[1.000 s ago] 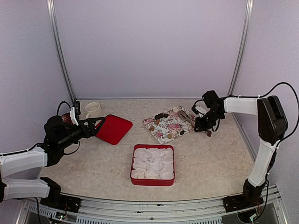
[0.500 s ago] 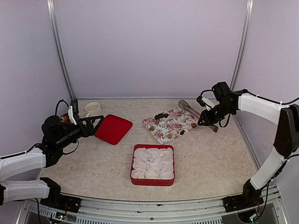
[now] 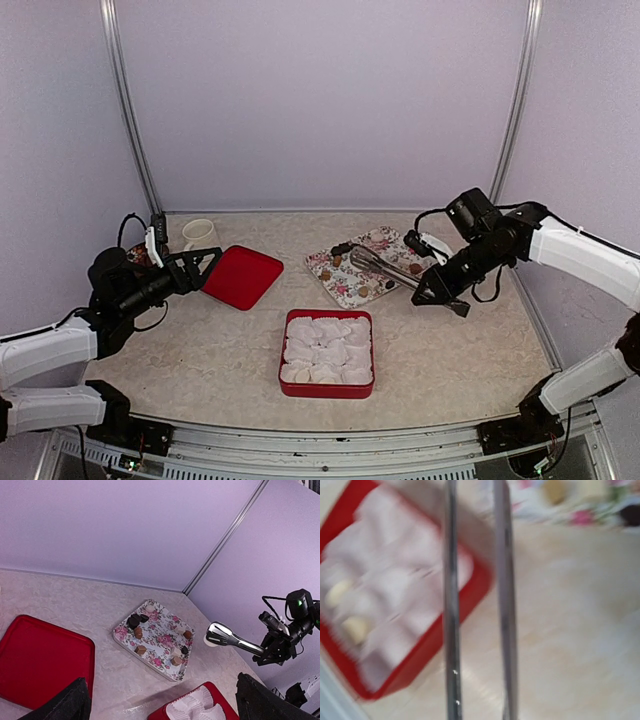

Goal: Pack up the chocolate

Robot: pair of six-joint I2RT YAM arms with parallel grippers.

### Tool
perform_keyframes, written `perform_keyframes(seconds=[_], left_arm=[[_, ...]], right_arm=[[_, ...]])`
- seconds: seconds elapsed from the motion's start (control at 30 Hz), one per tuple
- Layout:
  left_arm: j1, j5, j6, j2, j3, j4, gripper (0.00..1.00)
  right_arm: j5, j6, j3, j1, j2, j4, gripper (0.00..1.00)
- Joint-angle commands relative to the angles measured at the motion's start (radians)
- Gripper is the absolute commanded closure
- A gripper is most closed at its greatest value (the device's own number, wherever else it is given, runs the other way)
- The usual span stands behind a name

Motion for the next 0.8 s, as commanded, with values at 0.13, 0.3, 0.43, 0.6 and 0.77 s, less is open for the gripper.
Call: perform_keyframes(seconds=[0.13,0.3,0.43,0.6,0.77], left_arm=[[0.007,0.019,-0.015,-0.009,0.018,-0.009,0.01],[0.007,0.019,-0.007,-0.011,0.034,-0.035,0.01],[0.007,0.006,0.001,-0.035,0.038,-0.052,0.01],[0.007,0.016,-0.012,-0.028,0.035,-0.046,0.01],[0.007,0.015,-0.014,-0.036,0.032,-0.052,0.01]], right_arm=[[-0.072,0.133,-0.042,0.137,-0.212,-0.205,0.79],[-0.076,0.19,-0.099,0.226,-0.273,-0.283,0.8],[-0.064,0.227,-0.113,0.275,-0.297,-0.333,0.8],[-0.068,0.233,-0.123,0.33,-0.281,-0.356,0.8],[-0.048,0.233,-0.125,0.384,-0.226,-0.362,0.8]])
